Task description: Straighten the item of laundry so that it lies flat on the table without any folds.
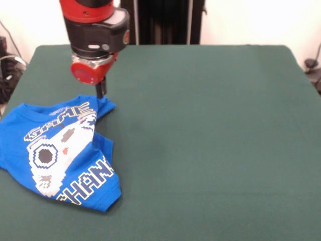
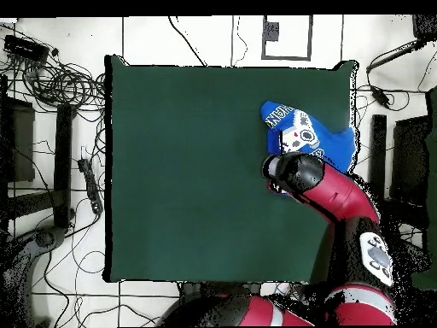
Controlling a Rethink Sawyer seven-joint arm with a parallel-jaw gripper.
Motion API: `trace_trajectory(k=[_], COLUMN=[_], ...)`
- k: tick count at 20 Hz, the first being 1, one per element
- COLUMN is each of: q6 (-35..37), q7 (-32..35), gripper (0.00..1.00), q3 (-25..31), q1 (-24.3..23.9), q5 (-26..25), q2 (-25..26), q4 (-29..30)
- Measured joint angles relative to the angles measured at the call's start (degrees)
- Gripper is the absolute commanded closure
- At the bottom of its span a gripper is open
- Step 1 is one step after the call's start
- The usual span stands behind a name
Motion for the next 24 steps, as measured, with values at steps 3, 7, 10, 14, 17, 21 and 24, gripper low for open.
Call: trace_trajectory(k=[3, 7, 10, 14, 17, 21, 24], q6=[-0.27, -0.32, -0.32, -0.66, -1.10, -1.58, -2.26], q7=[0.00, 0.00, 0.00, 0.00, 0.00, 0.00, 0.00], gripper=[1.00, 1.00, 1.00, 1.00, 1.00, 1.00, 1.00], q3=[-0.16, -0.33, -0.36, -0.39, -0.40, -0.47, -0.66], q1=[-0.87, -1.11, -1.16, -1.16, -1.15, -1.15, -1.15], q5=[-0.01, -0.05, -0.10, -0.10, -0.08, -0.08, -0.07], q2=[0.21, 0.48, 0.58, 0.67, 0.74, 0.95, 2.03], q4=[0.00, 0.00, 0.00, 0.00, -0.01, -0.01, -0.12])
